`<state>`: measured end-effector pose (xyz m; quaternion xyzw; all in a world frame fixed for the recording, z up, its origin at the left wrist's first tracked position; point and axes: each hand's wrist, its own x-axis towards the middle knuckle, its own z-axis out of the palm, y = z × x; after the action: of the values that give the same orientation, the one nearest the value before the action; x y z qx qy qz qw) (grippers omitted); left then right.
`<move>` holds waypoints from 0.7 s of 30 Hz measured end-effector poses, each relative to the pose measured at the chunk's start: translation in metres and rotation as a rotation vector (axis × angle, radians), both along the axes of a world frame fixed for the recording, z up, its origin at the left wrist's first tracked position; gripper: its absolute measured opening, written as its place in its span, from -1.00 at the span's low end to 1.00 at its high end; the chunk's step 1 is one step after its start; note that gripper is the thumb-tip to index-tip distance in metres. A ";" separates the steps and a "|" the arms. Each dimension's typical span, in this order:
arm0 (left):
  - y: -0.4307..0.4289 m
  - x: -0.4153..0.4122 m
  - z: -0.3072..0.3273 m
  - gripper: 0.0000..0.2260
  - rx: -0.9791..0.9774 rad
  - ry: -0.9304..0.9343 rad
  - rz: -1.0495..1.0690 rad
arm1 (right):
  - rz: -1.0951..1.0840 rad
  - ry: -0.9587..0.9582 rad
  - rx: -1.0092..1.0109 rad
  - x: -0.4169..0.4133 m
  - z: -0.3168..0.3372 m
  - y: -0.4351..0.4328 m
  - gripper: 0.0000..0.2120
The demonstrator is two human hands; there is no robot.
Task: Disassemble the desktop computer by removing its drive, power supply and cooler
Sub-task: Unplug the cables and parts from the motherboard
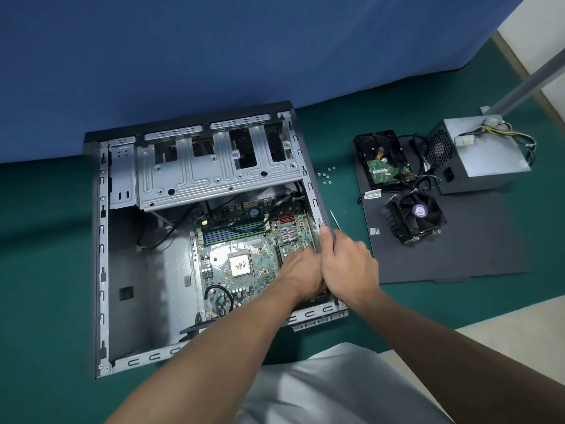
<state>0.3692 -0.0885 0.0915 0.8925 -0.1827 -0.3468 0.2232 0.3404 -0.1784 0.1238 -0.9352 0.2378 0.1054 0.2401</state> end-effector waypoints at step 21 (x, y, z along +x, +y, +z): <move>0.126 0.030 0.015 -0.82 0.255 -0.253 0.399 | 0.058 -0.053 0.039 -0.001 0.011 0.001 -0.44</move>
<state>0.3989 0.0377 0.1062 0.9680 0.0156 -0.2017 0.1484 0.3394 -0.1773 0.1353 -0.9393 0.2020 0.0921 0.2615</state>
